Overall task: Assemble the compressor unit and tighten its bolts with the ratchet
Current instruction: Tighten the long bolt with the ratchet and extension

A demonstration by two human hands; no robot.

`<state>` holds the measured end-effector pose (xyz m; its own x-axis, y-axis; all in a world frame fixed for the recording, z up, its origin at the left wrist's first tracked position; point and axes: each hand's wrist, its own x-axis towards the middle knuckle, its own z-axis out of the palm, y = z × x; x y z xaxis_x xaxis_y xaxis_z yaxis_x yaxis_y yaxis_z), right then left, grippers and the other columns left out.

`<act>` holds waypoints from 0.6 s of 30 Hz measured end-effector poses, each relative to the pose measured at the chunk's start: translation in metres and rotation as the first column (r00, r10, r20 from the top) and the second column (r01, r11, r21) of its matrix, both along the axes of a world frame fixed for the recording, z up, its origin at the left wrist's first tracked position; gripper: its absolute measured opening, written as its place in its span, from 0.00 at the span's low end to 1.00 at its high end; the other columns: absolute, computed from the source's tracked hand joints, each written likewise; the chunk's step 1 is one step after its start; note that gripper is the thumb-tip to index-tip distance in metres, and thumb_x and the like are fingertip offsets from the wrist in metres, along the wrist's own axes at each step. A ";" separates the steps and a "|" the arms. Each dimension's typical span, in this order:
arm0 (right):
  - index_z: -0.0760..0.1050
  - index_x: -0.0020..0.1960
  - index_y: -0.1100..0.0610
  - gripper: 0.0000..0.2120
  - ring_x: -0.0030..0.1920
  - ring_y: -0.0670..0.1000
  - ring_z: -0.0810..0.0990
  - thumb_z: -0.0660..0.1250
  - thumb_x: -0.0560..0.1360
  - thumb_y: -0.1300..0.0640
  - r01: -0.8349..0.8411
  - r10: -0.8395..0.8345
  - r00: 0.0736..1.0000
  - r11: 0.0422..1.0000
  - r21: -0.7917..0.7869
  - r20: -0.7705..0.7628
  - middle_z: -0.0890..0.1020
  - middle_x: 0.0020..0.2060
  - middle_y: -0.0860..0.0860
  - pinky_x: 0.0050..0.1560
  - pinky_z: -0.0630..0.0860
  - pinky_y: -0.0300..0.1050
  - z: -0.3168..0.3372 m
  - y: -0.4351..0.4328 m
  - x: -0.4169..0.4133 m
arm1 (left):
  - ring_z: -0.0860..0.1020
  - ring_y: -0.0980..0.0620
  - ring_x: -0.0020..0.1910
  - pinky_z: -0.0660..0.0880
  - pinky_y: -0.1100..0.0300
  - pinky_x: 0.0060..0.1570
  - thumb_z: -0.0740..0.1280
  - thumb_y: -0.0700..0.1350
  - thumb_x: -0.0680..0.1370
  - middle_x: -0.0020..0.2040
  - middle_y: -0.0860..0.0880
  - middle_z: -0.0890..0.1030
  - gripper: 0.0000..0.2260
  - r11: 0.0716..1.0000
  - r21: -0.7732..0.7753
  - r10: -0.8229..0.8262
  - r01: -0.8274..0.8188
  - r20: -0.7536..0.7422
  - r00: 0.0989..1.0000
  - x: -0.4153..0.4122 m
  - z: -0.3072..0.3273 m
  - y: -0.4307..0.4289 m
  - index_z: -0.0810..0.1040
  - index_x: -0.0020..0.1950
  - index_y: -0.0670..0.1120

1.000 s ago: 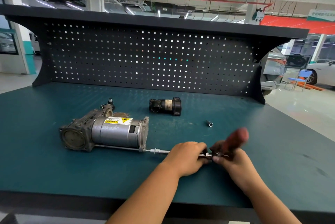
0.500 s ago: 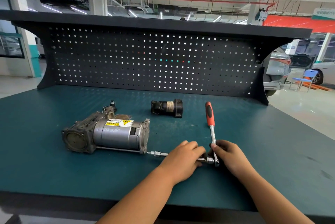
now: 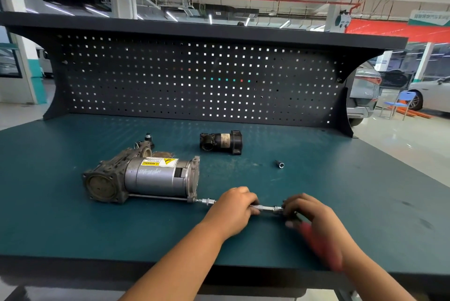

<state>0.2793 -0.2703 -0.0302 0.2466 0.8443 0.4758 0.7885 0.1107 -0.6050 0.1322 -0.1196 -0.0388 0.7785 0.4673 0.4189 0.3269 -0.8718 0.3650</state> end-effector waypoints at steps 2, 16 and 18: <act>0.77 0.41 0.54 0.19 0.56 0.36 0.76 0.71 0.61 0.77 -0.009 0.008 0.993 1.000 0.014 0.118 0.80 0.48 0.41 0.56 0.69 0.28 -0.006 -0.008 -0.003 | 0.73 0.50 0.54 0.68 0.60 0.52 0.65 0.47 0.78 0.51 0.48 0.77 0.09 1.000 -0.009 0.006 -0.006 0.003 1.000 0.001 0.000 0.000 0.79 0.54 0.44; 0.72 0.47 0.50 0.07 0.38 0.49 0.81 0.64 0.78 0.62 0.159 -0.150 0.864 0.987 -0.023 -0.481 0.84 0.35 0.50 0.38 0.76 0.42 0.006 0.045 0.004 | 0.71 0.51 0.57 0.69 0.55 0.56 0.64 0.49 0.78 0.54 0.50 0.76 0.11 0.998 0.062 -0.004 0.007 -0.040 0.999 -0.003 0.001 -0.003 0.76 0.58 0.49; 0.74 0.46 0.53 0.04 0.37 0.49 0.78 0.63 0.78 0.60 0.194 -0.216 0.839 0.976 -0.096 -0.499 0.82 0.36 0.51 0.36 0.73 0.42 0.008 0.056 0.006 | 0.71 0.51 0.57 0.69 0.55 0.56 0.65 0.47 0.78 0.55 0.51 0.75 0.10 0.999 0.043 -0.006 0.006 -0.014 1.000 -0.003 0.001 -0.003 0.77 0.59 0.49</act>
<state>0.2851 -0.2145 -0.0227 0.6124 0.7633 0.2058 0.3756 -0.0518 -0.9253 0.1295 -0.1226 -0.0376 0.7873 0.4444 0.4274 0.3266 -0.8885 0.3223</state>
